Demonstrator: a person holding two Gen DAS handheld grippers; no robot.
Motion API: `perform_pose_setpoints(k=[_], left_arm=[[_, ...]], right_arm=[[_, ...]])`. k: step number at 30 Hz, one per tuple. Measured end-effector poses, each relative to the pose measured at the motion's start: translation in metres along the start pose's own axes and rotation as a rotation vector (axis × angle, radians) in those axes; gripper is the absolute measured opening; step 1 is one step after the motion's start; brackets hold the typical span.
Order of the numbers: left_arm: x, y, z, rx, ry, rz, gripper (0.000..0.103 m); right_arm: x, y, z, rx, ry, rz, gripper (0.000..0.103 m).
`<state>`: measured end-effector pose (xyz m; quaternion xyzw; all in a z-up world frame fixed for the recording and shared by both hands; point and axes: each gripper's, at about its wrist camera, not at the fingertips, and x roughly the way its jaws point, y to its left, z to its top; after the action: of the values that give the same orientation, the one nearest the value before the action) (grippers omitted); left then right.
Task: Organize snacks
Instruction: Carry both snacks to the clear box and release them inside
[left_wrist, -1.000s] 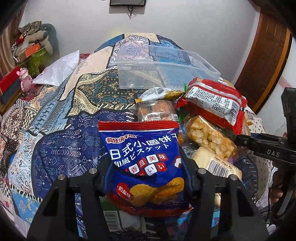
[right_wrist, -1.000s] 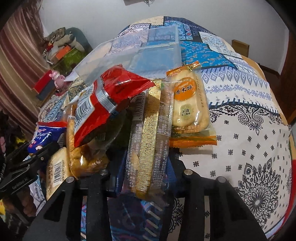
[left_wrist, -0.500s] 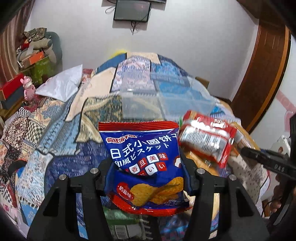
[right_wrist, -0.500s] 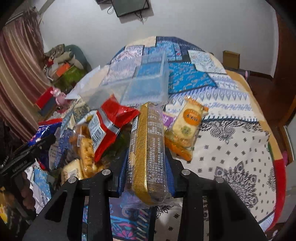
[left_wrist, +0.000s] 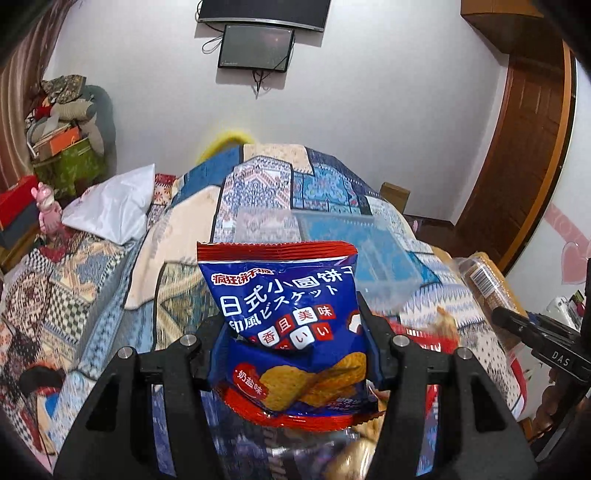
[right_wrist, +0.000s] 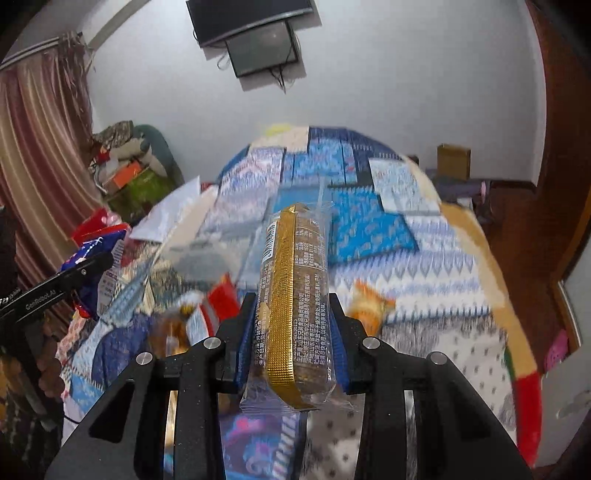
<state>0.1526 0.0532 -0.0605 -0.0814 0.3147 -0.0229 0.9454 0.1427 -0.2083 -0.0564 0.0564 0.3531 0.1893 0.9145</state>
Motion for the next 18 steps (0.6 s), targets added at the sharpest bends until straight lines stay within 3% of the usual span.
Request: perform_pose_setpoints(k=[8,18], left_arm=[[0.04,0.006,0.038,0.012,0.045,-0.006,0.057],[0.111,0.003,0.058,0.064,0.105,0.047,0.057]], right_arm=[[0.027,0.005,0.038,-0.029,-0.036,0.029,0.032],[0.081,0.005,0.064,-0.047,0.014,0.035,0.032]])
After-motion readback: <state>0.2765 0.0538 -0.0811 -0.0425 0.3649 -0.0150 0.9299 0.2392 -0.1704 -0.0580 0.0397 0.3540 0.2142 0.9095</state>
